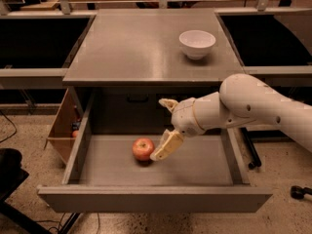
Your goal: Pick apple from top drawer and place on counter
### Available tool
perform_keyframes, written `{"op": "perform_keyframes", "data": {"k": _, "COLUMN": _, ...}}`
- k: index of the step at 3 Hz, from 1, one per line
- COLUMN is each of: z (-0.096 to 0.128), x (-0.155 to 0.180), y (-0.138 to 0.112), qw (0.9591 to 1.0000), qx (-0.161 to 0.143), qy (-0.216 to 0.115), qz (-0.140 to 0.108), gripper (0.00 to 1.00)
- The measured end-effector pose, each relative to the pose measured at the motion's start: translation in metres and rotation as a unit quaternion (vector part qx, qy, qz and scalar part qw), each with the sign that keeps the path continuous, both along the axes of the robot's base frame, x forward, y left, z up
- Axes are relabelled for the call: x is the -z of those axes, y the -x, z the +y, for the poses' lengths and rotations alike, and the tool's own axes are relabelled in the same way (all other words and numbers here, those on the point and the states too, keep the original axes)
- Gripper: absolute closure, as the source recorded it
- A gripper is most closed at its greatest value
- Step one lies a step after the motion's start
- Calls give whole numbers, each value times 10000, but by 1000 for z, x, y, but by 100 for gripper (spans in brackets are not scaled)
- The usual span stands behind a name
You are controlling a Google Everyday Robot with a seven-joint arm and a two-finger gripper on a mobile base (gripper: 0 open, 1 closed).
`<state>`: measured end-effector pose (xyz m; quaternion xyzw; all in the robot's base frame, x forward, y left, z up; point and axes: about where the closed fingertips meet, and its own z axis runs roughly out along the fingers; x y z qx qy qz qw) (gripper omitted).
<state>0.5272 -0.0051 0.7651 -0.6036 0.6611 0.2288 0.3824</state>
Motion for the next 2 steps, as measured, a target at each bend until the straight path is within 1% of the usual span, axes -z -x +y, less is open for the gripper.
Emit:
{"op": "perform_keyframes", "data": {"k": 1, "z": 13, "x": 30, "y": -14, "qw": 9999, "qx": -157, "qy": 19, "qz": -24, "gripper": 0}}
{"op": "perform_keyframes", "data": {"k": 2, "z": 18, "x": 57, "y": -24, "qw": 9995, "qx": -285, "qy": 130, "qz": -46, "gripper": 0}}
